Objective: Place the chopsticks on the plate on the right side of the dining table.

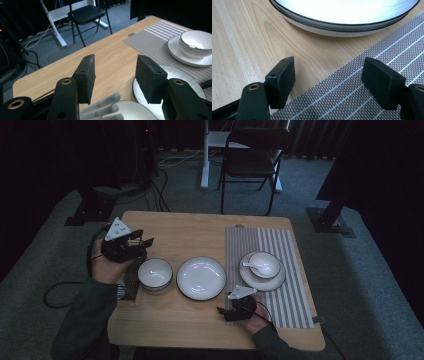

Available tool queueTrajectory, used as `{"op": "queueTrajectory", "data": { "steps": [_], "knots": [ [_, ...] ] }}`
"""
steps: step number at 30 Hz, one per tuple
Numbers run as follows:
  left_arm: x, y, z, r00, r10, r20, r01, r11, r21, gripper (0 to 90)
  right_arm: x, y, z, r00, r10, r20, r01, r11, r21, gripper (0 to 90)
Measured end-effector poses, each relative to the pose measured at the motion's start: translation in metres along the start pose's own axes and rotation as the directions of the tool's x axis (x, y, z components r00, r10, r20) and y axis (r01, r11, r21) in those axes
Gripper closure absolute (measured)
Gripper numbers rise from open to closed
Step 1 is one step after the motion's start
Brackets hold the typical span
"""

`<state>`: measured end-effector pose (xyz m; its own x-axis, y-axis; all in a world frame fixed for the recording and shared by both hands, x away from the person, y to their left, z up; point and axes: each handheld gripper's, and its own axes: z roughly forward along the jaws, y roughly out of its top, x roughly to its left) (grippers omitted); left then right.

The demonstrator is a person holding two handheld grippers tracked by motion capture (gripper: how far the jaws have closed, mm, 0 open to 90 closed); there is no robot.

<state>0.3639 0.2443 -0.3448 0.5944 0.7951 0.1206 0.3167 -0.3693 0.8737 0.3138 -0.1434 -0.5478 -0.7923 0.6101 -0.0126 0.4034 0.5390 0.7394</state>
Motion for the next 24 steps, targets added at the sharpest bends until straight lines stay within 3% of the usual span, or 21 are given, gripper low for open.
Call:
{"op": "queueTrajectory", "data": {
  "steps": [12, 20, 24],
  "knots": [
    [0.005, -0.009, 0.003, 0.9999, 0.011, -0.008, -0.011, 0.9988, 0.047, 51.0, 0.0, 0.0, 0.0, 1.0, -0.001, 0.0, 0.001, 1.0, 0.0, 26.6],
    [0.012, -0.011, 0.005, 0.9996, -0.019, -0.019, 0.02, 0.9985, 0.052, 51.2, 0.0, 0.0, 0.0, 1.0, -0.002, -0.001, 0.002, 1.0, 0.0, 26.6],
    [0.014, -0.006, 0.007, 0.9995, -0.012, -0.028, 0.013, 0.9985, 0.053, 51.5, 0.0, 0.0, 0.0, 1.0, -0.002, -0.001, 0.002, 1.0, 0.0, 26.6]
  ]
}}
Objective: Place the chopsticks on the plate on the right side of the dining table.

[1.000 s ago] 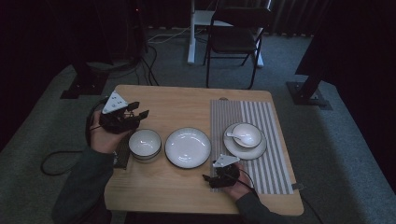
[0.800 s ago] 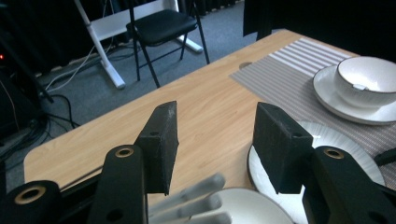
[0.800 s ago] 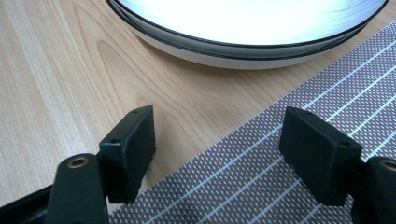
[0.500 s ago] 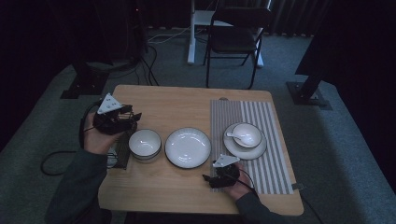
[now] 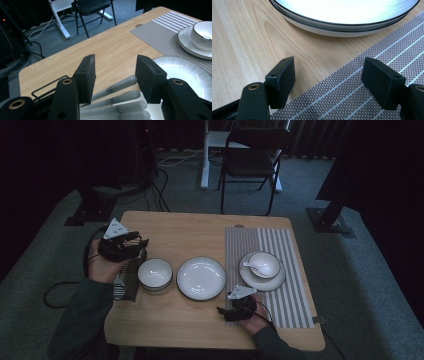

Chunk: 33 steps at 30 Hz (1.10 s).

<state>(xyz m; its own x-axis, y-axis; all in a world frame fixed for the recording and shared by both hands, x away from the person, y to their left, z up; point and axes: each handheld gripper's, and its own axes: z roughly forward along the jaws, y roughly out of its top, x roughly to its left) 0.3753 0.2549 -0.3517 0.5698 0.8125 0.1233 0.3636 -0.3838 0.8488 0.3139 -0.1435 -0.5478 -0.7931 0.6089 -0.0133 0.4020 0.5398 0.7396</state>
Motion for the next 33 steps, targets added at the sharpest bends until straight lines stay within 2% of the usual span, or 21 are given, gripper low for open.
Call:
{"op": "queueTrajectory", "data": {
  "steps": [16, 19, 33],
  "knots": [
    [0.02, 0.009, 0.01, 0.9997, -0.023, 0.001, 0.023, 0.9997, 0.006, 53.2, 0.0, 0.0, 0.0, 1.0, 0.001, 0.0, -0.001, 1.0, 0.002, 26.6],
    [0.022, 0.011, 0.012, 1.0, -0.009, 0.0, 0.009, 0.9999, 0.009, 55.0, 0.0, 0.0, 0.0, 1.0, 0.0, 0.0, 0.0, 1.0, 0.001, 26.6],
    [0.031, 0.018, 0.02, 0.9998, 0.003, -0.022, -0.002, 0.9989, 0.048, 63.4, 0.0, 0.0, 0.0, 1.0, 0.001, 0.0, -0.001, 1.0, 0.002, 26.6]
  ]
}}
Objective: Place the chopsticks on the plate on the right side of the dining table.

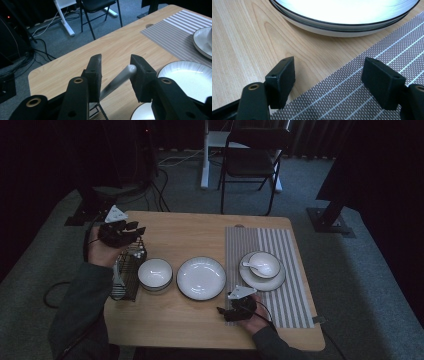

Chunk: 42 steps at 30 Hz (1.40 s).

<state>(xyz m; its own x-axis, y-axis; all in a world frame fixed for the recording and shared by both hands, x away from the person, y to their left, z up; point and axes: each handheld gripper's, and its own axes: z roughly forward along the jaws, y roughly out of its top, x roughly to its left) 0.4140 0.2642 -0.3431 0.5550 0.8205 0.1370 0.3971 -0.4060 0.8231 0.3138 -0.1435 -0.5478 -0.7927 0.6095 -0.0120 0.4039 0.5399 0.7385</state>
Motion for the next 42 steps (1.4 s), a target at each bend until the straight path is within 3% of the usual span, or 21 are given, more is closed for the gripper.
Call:
{"op": "queueTrajectory", "data": {
  "steps": [19, 29, 38, 42],
  "knots": [
    [0.011, -0.012, 0.017, 0.9995, -0.019, -0.027, 0.021, 0.9968, 0.077, 71.2, 0.0, 0.0, 0.0, 1.0, 0.0, 0.0, 0.0, 1.0, 0.0, 26.6],
    [0.005, -0.011, 0.018, 0.9968, 0.048, -0.064, -0.042, 0.9949, 0.092, 75.4, 0.0, 0.0, 0.0, 1.0, 0.0, 0.0, 0.0, 1.0, 0.0, 26.6],
    [-0.002, -0.009, 0.015, 0.9818, 0.126, -0.142, -0.114, 0.9894, 0.089, 80.1, 0.0, 0.0, 0.0, 1.0, -0.001, 0.0, 0.001, 1.0, 0.0, 26.6],
    [-0.002, -0.008, 0.011, 0.9795, 0.122, -0.16, -0.112, 0.9911, 0.071, 81.1, 0.0, 0.0, 0.0, 1.0, 0.0, 0.0, 0.0, 1.0, 0.0, 26.6]
  ]
}}
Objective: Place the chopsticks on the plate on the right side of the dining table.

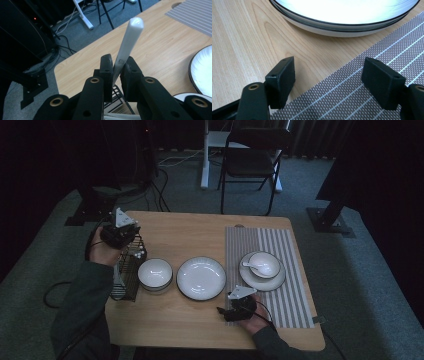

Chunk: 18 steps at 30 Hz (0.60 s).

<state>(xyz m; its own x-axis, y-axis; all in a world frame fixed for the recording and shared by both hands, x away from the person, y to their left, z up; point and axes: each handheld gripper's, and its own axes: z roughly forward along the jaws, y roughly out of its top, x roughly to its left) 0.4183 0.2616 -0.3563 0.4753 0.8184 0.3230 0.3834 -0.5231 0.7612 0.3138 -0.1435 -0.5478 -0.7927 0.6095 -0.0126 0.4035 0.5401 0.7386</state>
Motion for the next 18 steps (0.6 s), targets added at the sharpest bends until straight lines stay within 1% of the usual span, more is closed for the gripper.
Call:
{"op": "queueTrajectory", "data": {
  "steps": [5, 10, 18],
  "knots": [
    [0.003, 0.0, -0.005, 0.9998, -0.003, -0.021, 0.003, 0.9998, -0.017, 82.3, 0.0, 0.0, 0.0, 1.0, 0.0, 0.0, 0.0, 1.0, 0.0, 26.6],
    [0.006, 0.0, -0.01, 0.9991, -0.018, -0.039, 0.017, 0.9993, -0.033, 83.3, 0.0, 0.0, 0.0, 1.0, 0.0, 0.0, 0.0, 1.0, 0.0, 26.6],
    [0.011, -0.001, -0.015, 0.9983, -0.037, -0.045, 0.035, 0.998, -0.053, 83.8, 0.0, 0.0, 0.0, 1.0, 0.0, 0.0, 0.0, 1.0, 0.0, 26.6]
  ]
}}
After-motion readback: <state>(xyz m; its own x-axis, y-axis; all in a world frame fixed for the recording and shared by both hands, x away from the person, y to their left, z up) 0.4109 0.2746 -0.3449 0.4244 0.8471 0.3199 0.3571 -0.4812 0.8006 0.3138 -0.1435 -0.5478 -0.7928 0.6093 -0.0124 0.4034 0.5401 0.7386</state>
